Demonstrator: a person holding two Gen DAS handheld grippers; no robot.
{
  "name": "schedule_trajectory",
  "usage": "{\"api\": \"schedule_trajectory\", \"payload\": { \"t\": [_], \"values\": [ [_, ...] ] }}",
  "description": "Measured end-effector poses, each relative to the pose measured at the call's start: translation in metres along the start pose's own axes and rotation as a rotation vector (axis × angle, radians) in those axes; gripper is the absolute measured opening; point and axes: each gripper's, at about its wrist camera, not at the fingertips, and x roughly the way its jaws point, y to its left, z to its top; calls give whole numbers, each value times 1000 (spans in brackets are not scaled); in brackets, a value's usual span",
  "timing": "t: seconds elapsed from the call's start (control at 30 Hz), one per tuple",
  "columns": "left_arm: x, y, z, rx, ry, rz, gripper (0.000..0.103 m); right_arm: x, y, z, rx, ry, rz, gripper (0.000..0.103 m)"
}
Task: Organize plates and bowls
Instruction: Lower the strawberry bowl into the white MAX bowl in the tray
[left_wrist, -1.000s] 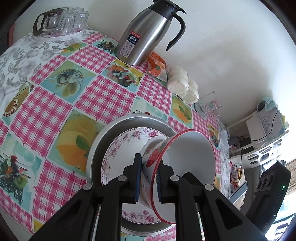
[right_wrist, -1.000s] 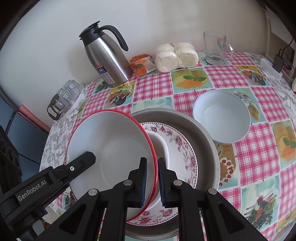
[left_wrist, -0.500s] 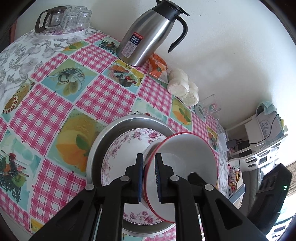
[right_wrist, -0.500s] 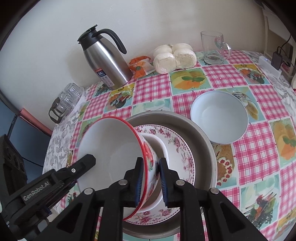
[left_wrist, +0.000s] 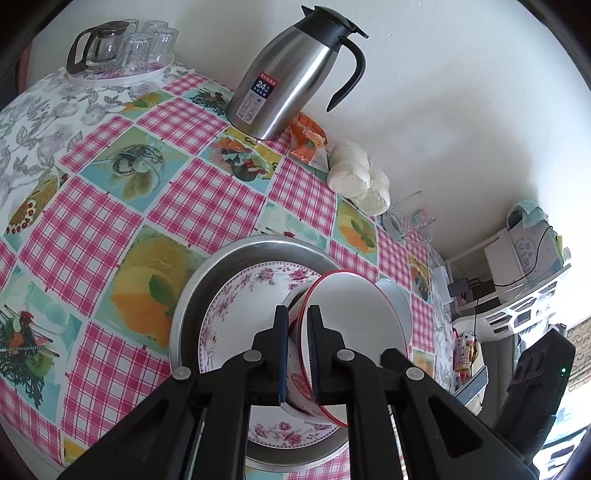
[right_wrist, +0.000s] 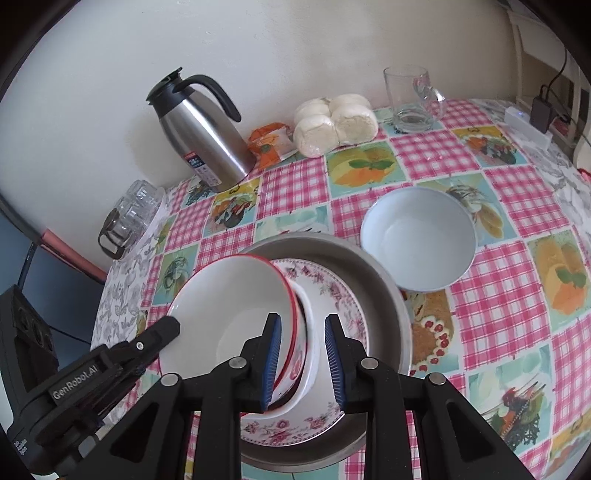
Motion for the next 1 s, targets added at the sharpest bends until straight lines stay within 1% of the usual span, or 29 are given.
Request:
{"api": "schedule_trajectory", "payload": {
  "t": [0.1, 0.2, 0.27, 0.37, 0.47, 0.7, 1.0],
  "values": [
    [0, 0, 0, -4, 0, 3, 10, 5, 6, -2, -16, 25, 24, 28],
    [0, 1, 1, -6, -2, 3, 10, 6, 16, -6, -56, 17, -22, 27],
    [-1, 1, 1, -3, -11, 14, 10, 6, 18, -7, -62, 17, -24, 28],
    [-3, 4, 3, -6, -23, 29, 10, 7, 17, -8, -55, 15, 10, 28],
    [-3, 9, 4, -17, -28, 26, 10, 9, 20, -8, -51, 8, 27, 28],
    [-1, 5, 4, -5, -23, 39, 10, 12, 22, -7, -50, -14, 31, 28],
    [5, 4, 2, -10, -2, 17, 10, 12, 16, -3, -42, -25, 21, 28]
  ]
}}
